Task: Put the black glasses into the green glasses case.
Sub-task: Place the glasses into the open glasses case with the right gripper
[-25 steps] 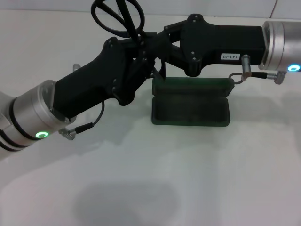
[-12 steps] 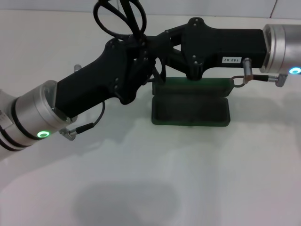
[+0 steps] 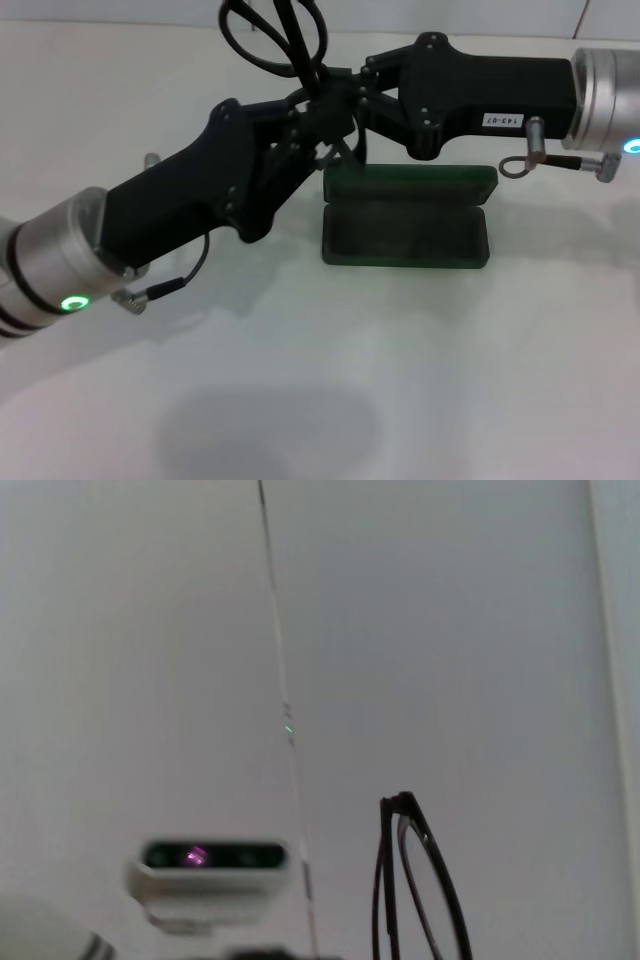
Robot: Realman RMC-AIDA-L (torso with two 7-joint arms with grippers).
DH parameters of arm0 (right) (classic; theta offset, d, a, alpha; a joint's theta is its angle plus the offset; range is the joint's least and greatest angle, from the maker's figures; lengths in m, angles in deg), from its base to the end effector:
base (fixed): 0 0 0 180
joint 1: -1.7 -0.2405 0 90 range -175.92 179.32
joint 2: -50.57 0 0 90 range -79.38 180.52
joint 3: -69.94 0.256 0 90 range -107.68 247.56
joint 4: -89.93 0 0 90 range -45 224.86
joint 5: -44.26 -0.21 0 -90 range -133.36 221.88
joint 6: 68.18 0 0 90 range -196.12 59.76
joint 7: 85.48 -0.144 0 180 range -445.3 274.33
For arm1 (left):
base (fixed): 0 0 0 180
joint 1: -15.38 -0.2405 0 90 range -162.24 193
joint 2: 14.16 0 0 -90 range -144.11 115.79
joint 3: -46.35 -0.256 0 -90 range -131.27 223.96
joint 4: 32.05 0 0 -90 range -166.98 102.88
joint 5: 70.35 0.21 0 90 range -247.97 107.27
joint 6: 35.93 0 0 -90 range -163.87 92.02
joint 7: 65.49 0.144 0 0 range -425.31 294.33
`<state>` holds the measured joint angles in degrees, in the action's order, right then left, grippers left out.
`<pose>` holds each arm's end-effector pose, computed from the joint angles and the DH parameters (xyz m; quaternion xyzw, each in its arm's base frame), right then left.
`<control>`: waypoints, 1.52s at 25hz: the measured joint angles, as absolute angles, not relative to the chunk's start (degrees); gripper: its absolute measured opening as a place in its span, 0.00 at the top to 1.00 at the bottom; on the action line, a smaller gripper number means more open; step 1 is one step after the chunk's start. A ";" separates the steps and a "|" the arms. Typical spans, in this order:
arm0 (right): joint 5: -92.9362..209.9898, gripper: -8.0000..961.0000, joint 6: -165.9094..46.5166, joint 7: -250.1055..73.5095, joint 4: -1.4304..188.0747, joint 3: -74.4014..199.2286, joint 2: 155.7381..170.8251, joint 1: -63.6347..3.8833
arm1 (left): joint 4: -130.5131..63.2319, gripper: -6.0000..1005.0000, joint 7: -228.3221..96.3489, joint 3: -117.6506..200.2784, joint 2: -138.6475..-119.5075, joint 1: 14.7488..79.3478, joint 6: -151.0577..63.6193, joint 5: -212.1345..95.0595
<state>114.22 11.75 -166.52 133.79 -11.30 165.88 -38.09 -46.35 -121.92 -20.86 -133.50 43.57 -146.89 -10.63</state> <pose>0.1007 0.3649 -0.0188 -0.9290 0.0462 0.3661 0.0290 -0.2062 0.2712 -0.0099 -0.7982 -0.1065 -0.5881 0.0747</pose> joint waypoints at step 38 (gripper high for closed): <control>196.97 0.96 -7.06 -220.94 169.69 -45.02 166.75 -38.61 | -54.10 0.95 -125.54 -15.93 -129.75 34.95 -151.53 -9.71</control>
<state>196.97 -7.06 -220.94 169.69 -45.02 166.75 -38.61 -54.10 -125.54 -15.93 -129.75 34.95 -151.53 -9.71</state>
